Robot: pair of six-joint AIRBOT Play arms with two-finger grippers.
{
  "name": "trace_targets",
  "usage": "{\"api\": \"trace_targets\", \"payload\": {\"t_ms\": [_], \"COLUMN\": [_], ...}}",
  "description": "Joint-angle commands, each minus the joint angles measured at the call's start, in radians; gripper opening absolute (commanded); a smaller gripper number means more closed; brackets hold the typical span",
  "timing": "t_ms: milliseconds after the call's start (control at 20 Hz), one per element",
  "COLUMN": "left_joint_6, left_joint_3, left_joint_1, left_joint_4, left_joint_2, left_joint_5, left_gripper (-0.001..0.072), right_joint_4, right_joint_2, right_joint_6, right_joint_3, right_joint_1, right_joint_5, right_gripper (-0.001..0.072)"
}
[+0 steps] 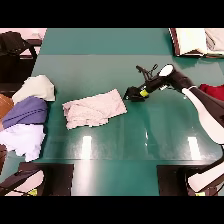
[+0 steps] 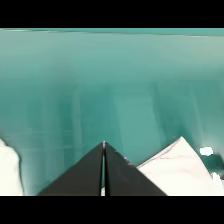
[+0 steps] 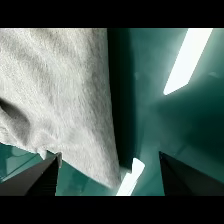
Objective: Fold the shirts.
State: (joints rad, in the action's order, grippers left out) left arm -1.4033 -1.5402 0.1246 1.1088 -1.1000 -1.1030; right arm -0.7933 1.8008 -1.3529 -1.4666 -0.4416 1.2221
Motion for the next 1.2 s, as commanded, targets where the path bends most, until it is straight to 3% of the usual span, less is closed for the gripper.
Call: {"api": "trace_targets", "payload": {"t_ms": [0, 50, 150, 200, 350, 400, 600, 950, 1150], "left_joint_6": [0.010, 0.016, 0.016, 0.016, 0.014, 0.004, -0.003, -0.002, -0.003], "left_joint_3": [-0.001, -0.001, -0.001, -0.001, -0.001, -0.001, -0.001, -0.001, -0.001], "left_joint_1": [-0.054, -0.067, -0.089, -0.097, -0.098, -0.098, -0.159, -0.307, -0.316], "left_joint_4": [-0.002, -0.002, -0.001, -0.002, -0.019, -0.023, -0.023, -0.023, -0.027], "left_joint_2": [0.001, 0.001, 0.001, 0.001, 0.001, 0.001, 0.001, 0.001, 0.001], "left_joint_5": [0.011, 0.010, 0.010, 0.010, 0.002, -0.012, -0.042, -0.022, -0.003], "left_gripper": [0.0022, 0.0022, 0.0022, 0.0022, 0.0022, 0.0022, 0.0021, 0.0021, 0.0022], "right_joint_4": [0.100, 0.108, 0.119, 0.119, 0.108, 0.108, 0.100, -0.301, -0.339], "right_joint_2": [0.095, 0.123, 0.178, 0.197, 0.223, 0.216, 0.114, -0.159, -0.241], "right_joint_6": [0.019, 0.019, 0.019, 0.019, 0.020, 0.020, 0.017, -0.125, -0.133], "right_joint_3": [-0.063, -0.097, -0.161, -0.185, -0.238, -0.246, -0.244, -0.244, -0.244], "right_joint_1": [-0.056, -0.080, -0.130, -0.148, -0.179, -0.176, -0.077, 0.335, 0.640], "right_joint_5": [-0.012, -0.011, -0.003, -0.002, -0.004, -0.010, -0.016, 0.066, 0.109], "right_gripper": [0.0652, 0.0644, 0.0548, 0.0470, 0.0106, 0.0043, 0.0017, 0.0016, 0.0016]}}
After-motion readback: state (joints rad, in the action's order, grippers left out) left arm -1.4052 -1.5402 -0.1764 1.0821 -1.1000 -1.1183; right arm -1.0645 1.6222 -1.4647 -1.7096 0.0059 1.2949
